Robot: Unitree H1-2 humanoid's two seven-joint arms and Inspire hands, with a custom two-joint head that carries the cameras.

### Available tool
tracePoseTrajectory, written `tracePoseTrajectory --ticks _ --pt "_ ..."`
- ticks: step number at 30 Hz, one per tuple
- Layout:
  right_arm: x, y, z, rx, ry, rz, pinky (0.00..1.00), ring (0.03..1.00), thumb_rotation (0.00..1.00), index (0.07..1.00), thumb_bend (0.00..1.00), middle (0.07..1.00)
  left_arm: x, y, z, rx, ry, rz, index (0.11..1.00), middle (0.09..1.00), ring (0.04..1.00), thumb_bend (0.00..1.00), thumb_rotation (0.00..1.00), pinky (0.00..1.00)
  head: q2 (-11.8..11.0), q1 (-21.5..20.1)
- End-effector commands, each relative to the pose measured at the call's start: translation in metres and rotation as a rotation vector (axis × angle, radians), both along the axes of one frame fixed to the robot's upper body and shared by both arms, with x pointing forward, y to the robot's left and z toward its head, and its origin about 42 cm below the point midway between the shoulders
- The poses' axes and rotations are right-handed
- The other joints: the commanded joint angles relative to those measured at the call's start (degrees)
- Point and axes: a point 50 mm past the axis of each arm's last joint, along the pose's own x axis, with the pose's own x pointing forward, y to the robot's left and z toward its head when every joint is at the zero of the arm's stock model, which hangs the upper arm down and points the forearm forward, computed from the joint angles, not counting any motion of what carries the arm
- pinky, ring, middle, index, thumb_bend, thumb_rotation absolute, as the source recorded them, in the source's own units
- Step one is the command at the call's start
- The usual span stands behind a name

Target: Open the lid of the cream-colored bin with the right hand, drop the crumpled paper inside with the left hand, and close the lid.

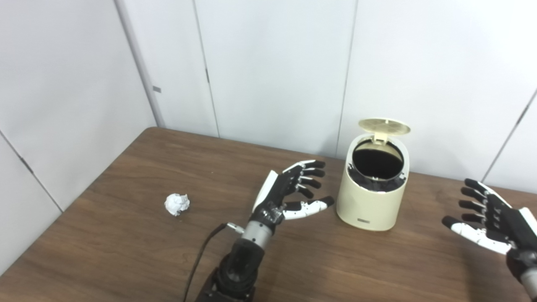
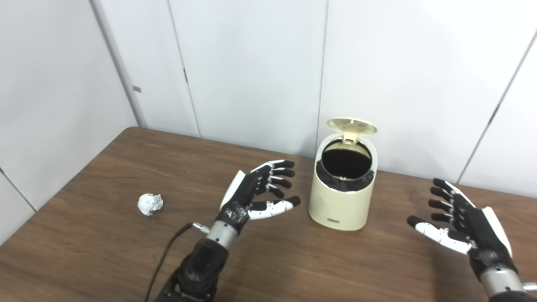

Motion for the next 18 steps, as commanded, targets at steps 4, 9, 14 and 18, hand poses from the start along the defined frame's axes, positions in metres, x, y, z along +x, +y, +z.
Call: tracePoseTrajectory --ticks 4,9,14,18 --pt "0.007 -0.006 0.025 -0.066 -0.111 -0.003 0.62 0.757 0.30 0.885 0.52 0.854 -0.015 0.027 0.044 0.458 -0.111 0.090 0.758 0.733 0.682 0.71 0.20 0.57 -0.36 1.20" --pt "0.009 -0.004 0.026 -0.053 -0.122 0.011 0.61 0.752 0.30 0.882 0.53 0.853 -0.032 0.044 0.069 0.761 -0.090 0.175 0.764 0.746 0.686 0.73 0.20 0.57 -0.33 0.97" --pt "0.011 -0.003 0.029 -0.041 -0.104 0.010 0.61 0.755 0.30 0.881 0.53 0.854 -0.039 0.064 0.095 0.875 -0.012 0.235 0.803 0.802 0.755 0.78 0.14 0.60 -0.36 0.94" --pt "0.012 -0.001 0.030 -0.038 -0.105 0.014 0.59 0.742 0.29 0.878 0.54 0.845 -0.033 0.085 0.106 0.894 0.018 0.275 0.798 0.800 0.721 0.80 0.12 0.55 -0.47 0.68"
